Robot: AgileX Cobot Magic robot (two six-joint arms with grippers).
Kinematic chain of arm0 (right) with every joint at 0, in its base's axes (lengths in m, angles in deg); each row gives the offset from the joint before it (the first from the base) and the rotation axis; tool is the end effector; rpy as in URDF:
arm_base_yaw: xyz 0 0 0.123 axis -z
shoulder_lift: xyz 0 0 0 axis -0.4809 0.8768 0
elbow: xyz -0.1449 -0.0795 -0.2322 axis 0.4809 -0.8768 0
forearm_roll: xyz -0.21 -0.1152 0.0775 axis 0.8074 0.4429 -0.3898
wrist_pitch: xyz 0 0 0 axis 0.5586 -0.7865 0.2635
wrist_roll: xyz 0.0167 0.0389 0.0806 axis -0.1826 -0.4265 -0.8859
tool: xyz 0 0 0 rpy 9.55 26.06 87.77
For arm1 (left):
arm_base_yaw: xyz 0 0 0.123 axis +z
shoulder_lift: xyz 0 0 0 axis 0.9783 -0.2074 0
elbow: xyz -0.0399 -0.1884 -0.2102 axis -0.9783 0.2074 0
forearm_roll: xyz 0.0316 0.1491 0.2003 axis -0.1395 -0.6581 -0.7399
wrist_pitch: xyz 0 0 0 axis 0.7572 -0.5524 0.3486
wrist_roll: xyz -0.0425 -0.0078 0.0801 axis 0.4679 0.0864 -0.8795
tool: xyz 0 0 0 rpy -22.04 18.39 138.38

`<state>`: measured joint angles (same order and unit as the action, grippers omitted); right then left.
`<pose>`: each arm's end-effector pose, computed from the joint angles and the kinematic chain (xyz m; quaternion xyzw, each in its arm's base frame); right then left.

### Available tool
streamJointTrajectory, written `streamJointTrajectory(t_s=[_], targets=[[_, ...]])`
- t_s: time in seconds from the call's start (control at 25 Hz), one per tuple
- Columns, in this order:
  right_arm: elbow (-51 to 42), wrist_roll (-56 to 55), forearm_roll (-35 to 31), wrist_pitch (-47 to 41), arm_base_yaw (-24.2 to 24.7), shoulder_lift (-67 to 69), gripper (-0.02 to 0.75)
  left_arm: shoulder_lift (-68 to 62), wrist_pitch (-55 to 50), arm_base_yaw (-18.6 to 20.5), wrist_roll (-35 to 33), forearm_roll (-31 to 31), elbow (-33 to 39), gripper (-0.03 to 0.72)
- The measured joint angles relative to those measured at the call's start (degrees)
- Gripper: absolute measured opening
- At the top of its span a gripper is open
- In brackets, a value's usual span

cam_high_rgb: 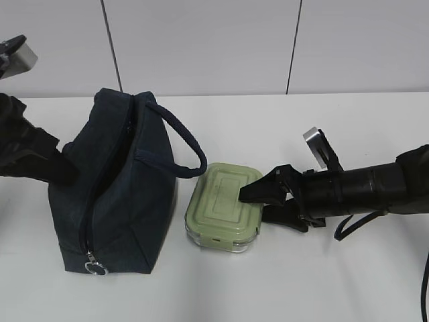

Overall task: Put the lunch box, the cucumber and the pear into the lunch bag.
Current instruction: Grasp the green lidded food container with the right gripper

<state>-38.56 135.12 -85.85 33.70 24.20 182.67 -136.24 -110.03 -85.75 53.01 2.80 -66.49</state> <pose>0.3350 0.1004 0.0922 0.0168 0.8449 0.4991 0.1916 0.2562 -0.0753 0.2582 0.1792 0.9413 -0.2204 0.1825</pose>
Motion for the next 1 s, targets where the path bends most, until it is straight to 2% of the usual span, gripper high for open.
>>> streamJointTrajectory(t_s=[0.4, 0.48, 0.6, 0.68, 1.0], targets=[[0.75, -0.12, 0.0, 1.92, -3.32, 0.27, 0.582, 0.0, 0.01, 0.0, 0.0, 0.0, 0.0, 0.001], [0.75, -0.41, -0.14, 1.98, -3.31, 0.27, 0.562, 0.0, 0.01, 0.0, 0.0, 0.0, 0.0, 0.001], [1.02, -0.73, -0.75, 1.48, -3.31, 0.27, 0.401, 0.0, 0.01, 0.0, 0.0, 0.0, 0.0, 0.001], [1.02, -0.68, -0.75, 0.98, -3.31, 0.27, 0.36, 0.0, 0.01, 0.0, 0.0, 0.0, 0.0, 0.001], [1.11, -0.33, 0.45, 0.06, -2.07, -0.4, 0.338, 0.0, 0.01, 0.0, 0.0, 0.0, 0.0, 0.001]])
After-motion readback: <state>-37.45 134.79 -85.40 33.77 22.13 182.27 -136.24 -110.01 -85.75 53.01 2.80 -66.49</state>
